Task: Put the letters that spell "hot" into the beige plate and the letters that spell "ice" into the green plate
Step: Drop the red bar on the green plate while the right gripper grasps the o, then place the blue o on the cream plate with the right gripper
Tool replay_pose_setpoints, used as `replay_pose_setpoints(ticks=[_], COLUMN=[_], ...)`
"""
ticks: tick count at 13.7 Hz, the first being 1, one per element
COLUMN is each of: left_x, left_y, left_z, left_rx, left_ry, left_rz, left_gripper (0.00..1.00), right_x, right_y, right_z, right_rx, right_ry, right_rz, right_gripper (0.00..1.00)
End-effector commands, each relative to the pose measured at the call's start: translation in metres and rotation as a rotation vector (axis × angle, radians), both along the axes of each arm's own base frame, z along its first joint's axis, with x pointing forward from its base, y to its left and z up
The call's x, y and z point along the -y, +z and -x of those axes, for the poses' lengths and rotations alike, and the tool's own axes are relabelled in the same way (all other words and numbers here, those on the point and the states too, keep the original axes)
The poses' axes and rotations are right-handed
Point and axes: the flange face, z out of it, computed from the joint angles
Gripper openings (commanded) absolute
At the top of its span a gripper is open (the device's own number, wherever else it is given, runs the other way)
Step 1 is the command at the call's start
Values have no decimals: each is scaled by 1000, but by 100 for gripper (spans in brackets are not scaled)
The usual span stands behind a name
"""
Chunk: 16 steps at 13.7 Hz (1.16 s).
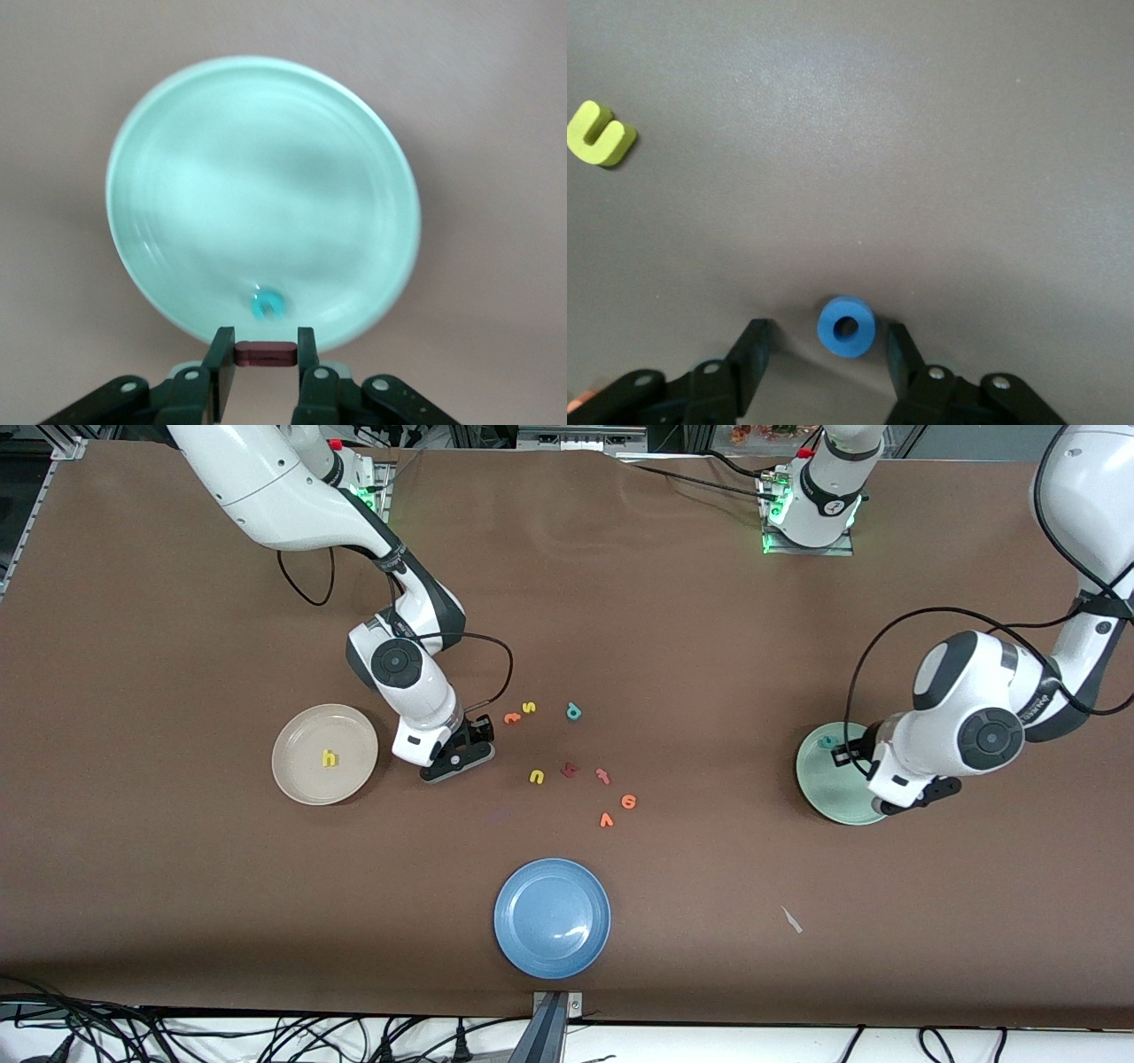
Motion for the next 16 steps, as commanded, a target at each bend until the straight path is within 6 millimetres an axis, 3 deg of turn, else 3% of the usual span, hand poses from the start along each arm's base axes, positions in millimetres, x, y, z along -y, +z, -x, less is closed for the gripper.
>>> replay_pose_setpoints(ticks=[1, 2, 3, 4, 6, 9, 12, 14, 16], left_x=[-6, -9, -9, -8, 10, 71, 139, 181, 216], left_y=[-30, -35, -34, -31, -21, 2, 14, 32, 27], left_z=[-5, -6, -6, -8, -10, -13, -5, -13, -7], left_rx=[28, 28, 30, 33, 44, 54, 63, 82, 61], left_ry=[-47, -53, -54, -52, -45, 115, 240, 322, 462], left_rz=[-18, -25, -24, -26, -17, 27, 21, 56, 25], left_gripper=[22, 29, 68, 100, 100, 100, 100, 100, 100], right_x=[1, 1, 1, 1, 2, 2, 2, 8, 19], right_y=[-4, -4, -4, -4, -4, -4, -4, 0, 13], right_z=[2, 2, 2, 2, 2, 2, 1, -3, -12], right_rx=[15, 16, 16, 16, 16, 17, 17, 25, 40], right_ry=[24, 24, 24, 24, 22, 36, 36, 43, 55], right_rz=[-1, -2, -2, -2, -2, -1, 0, 7, 13], right_gripper=[49, 48, 48, 47, 47, 41, 25, 19, 14])
